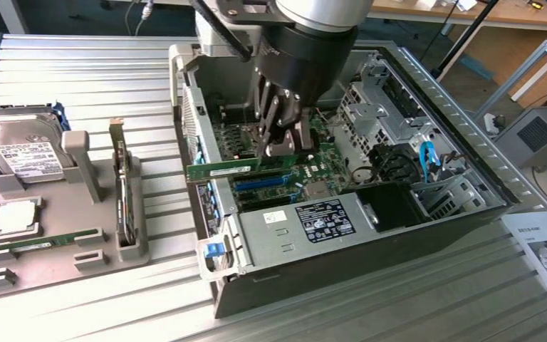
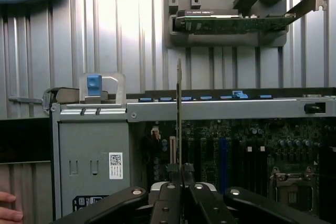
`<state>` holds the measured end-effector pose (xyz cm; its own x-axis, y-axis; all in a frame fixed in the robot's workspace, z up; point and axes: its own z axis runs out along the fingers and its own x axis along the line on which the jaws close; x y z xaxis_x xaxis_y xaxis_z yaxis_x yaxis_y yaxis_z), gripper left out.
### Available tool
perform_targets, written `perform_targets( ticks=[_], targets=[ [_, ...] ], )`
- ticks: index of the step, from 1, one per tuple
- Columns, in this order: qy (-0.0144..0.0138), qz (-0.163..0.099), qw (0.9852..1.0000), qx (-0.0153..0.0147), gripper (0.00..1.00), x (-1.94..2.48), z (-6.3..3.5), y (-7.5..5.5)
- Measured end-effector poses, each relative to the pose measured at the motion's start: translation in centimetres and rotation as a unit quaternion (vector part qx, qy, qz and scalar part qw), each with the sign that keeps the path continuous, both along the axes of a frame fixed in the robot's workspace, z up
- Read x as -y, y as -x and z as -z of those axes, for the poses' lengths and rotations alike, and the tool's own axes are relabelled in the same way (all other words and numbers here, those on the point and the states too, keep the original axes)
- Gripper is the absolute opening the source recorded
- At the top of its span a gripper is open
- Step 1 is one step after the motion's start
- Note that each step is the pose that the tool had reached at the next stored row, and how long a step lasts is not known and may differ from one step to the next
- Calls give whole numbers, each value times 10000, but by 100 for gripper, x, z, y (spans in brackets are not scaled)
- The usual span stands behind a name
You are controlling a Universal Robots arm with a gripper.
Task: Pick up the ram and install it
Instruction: 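Pick up the ram and move it above insertion slot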
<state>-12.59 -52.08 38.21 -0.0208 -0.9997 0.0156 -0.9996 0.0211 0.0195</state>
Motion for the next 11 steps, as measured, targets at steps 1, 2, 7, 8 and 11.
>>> perform_targets(
  ticks=[1,2,7,8,11],
  targets=[
    [0,0,10000,0,12,0,0,-19],
    [0,0,10000,0,12,0,0,-52],
    [0,0,10000,0,12,0,0,-161],
    [0,0,10000,0,12,0,0,-180],
    [0,0,10000,0,12,0,0,-244]
  ],
)
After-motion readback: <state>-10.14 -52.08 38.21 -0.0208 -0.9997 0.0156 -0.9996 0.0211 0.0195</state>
